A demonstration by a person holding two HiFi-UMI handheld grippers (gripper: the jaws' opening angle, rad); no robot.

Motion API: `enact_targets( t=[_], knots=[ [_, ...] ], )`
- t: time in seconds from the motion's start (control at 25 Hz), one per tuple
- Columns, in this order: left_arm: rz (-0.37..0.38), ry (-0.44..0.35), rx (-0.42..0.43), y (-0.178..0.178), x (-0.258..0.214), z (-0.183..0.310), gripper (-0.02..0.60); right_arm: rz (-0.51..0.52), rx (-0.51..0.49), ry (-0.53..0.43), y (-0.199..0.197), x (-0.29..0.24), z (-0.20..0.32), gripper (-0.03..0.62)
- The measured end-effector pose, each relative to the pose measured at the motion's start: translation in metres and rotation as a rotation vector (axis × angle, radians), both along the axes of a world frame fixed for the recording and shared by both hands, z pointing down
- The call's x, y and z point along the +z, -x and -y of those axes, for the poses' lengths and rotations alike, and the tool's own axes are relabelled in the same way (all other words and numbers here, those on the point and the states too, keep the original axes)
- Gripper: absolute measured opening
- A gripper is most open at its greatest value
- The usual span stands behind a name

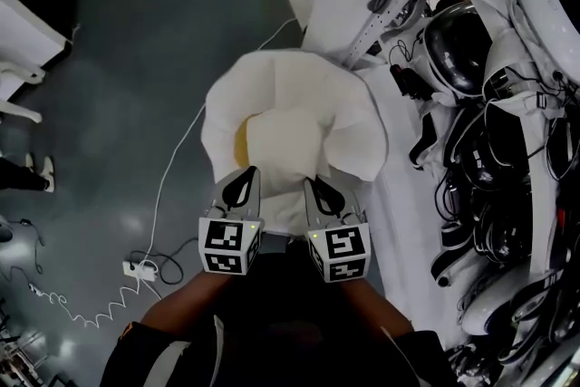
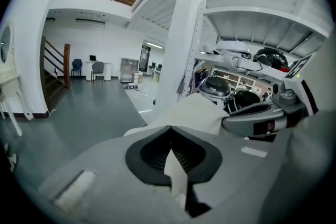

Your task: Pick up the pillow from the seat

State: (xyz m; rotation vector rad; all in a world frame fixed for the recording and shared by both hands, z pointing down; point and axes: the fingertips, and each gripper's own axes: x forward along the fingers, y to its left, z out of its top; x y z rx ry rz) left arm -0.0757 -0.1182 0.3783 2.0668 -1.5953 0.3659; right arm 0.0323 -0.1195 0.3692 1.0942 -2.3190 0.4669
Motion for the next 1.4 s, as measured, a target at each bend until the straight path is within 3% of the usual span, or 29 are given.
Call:
enact_targets(
  t=[0.16, 0.52, 1.4],
  knots=[
    [0.004, -0.039, -0.011, 0.003, -0.030, -0.009, 0.002, 0.018, 0.000, -0.045, -0.002, -0.026, -0.005, 0.025],
    [0.003, -0.060, -0.026, 0.009, -0.037, -0.029, 0.002, -0.004, -0.036, -0.108, 0.001, -0.045, -0.019, 0.020],
    [-0.006, -0.053, -0.022, 0.010, -0.035, -0.022, 0.002, -0.027, -0.058, -0.100, 0.007, -0.032, -0.014, 0.018]
  ],
)
